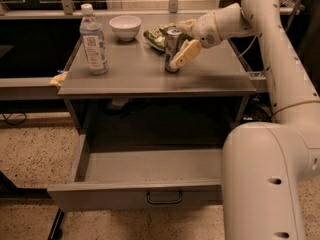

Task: Place redbull can into top drawer

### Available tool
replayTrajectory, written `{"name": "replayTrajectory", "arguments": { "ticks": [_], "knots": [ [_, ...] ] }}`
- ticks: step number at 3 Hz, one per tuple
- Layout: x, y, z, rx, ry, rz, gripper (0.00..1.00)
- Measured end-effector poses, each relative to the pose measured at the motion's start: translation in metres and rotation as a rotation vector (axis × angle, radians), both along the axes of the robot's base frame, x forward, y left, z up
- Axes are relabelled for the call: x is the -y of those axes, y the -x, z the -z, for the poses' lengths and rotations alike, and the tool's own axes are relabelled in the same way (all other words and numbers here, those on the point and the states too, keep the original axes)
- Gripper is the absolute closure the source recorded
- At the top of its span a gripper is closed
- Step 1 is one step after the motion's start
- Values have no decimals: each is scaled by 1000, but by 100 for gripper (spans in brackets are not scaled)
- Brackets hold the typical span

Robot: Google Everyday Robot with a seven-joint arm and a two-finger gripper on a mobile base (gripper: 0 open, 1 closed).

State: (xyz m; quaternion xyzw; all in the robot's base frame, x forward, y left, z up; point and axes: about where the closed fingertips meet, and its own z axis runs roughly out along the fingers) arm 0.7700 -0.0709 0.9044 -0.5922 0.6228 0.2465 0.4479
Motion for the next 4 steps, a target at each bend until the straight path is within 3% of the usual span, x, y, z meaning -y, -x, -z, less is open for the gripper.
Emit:
{"name": "replayTrajectory", "arguments": {
  "ticks": [2, 4],
  "knots": [
    [-21, -9, -4, 19, -46, -36, 41],
    [-12, -3, -10, 34, -64, -41, 87]
  ]
}}
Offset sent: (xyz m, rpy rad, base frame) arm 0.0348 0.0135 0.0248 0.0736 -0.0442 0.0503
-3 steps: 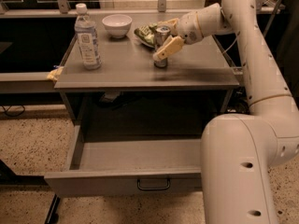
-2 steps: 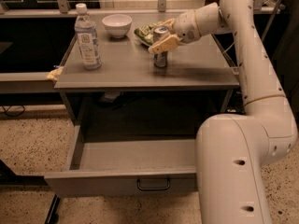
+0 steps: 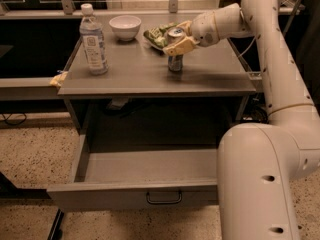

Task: Place redbull can into top drawer

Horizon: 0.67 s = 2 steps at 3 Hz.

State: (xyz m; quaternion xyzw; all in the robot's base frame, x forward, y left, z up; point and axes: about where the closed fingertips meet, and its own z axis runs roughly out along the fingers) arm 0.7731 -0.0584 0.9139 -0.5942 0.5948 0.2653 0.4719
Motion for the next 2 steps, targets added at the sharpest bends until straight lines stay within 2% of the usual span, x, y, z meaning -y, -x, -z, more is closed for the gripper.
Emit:
{"name": "replayTrajectory", "arguments": {
  "ticks": [1, 2],
  "knots": [
    [18, 16, -9, 5, -6, 15, 100],
    [40, 50, -37, 38, -32, 46, 100]
  ]
}}
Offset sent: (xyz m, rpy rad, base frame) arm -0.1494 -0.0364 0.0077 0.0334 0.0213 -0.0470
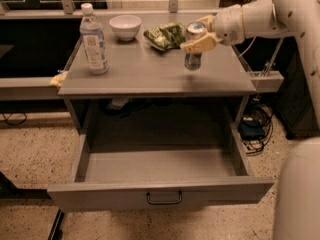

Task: Place redbull can into top drawer

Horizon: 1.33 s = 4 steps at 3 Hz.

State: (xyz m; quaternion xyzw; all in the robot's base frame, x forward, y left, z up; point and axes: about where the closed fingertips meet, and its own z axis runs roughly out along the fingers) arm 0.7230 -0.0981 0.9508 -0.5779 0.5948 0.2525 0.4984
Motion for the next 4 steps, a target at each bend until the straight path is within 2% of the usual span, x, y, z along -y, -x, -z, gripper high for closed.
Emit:
{"name": "replayTrajectory", "arguments": {
  "ticks": [1, 2, 3, 4],
  "knots": [
    [21, 57, -35, 21, -70, 13, 100],
    [24, 127, -18, -120, -175, -61, 100],
    [17, 145, 11, -191, -173, -90, 100],
    [16, 145, 11, -192, -173, -92, 100]
  ]
}}
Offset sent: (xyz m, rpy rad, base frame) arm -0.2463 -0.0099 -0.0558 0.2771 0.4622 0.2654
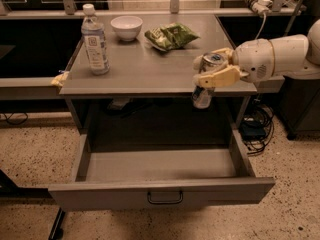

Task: Place redbull can into top drawer

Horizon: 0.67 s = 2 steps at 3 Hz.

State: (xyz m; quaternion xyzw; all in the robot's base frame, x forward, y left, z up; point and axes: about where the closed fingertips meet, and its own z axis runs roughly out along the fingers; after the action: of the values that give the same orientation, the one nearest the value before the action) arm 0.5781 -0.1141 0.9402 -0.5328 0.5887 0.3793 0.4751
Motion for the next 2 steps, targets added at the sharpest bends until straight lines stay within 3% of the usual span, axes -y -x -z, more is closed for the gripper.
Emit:
{"name": "replayTrajectory", "arguments": {
  "ticks": [1, 2],
  "knots": [
    [3, 14, 37, -37, 6, -6, 100],
    [5, 44, 120, -97, 1, -36, 100]
  ]
}}
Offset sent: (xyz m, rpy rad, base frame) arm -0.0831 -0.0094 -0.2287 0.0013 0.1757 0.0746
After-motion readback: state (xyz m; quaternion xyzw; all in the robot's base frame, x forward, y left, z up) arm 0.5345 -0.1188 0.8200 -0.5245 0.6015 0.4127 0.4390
